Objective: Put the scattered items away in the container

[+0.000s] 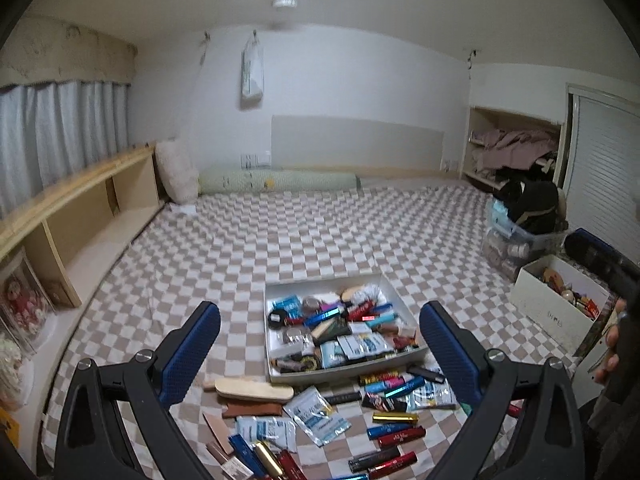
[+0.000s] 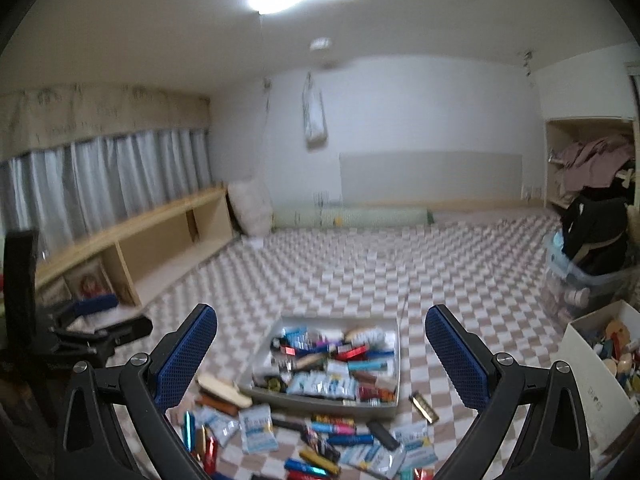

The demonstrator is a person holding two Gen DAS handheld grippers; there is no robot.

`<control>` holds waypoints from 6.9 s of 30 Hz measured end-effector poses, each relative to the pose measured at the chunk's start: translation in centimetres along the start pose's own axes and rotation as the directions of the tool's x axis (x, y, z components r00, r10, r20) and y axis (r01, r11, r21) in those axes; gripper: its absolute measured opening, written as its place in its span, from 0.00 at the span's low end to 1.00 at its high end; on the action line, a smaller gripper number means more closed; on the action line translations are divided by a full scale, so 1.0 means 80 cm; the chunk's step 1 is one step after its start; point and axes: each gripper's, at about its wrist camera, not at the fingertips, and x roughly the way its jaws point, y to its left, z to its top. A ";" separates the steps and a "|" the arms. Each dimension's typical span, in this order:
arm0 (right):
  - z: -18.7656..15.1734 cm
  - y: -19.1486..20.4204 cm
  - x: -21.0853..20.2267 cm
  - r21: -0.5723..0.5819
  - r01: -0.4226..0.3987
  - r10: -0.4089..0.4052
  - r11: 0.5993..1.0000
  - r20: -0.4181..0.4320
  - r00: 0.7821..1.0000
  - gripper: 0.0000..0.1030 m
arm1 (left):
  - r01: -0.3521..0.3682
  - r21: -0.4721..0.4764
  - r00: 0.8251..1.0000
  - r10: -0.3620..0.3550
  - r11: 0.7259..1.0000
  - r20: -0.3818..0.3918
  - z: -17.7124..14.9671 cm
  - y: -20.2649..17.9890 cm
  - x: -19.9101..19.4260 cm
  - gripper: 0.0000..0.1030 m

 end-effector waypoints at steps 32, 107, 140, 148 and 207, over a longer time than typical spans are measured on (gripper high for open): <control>-0.159 -0.017 0.065 0.107 0.070 -0.037 0.992 -0.284 0.958 1.00 | -0.104 0.058 0.940 0.117 0.993 -0.321 -0.202 -0.029 0.078 0.99; -0.361 0.019 0.176 -0.040 0.123 -0.103 0.992 -0.819 0.565 1.00 | -0.127 0.025 0.730 0.111 0.992 -0.674 -0.349 -0.041 0.145 0.84; -0.324 0.015 0.138 0.002 0.043 -0.027 0.999 -0.760 0.649 0.80 | -0.047 -0.051 0.788 0.006 0.998 -0.616 -0.309 -0.043 0.111 0.79; -0.261 -0.005 0.132 0.087 0.029 0.040 0.996 -0.699 0.714 0.80 | -0.039 -0.001 0.838 0.033 0.999 -0.544 -0.242 -0.032 0.104 0.79; -0.083 -0.116 0.408 0.255 0.147 0.066 0.956 -0.673 0.736 0.80 | -0.086 -0.403 0.784 -0.188 0.911 -0.592 -0.037 0.053 0.370 0.80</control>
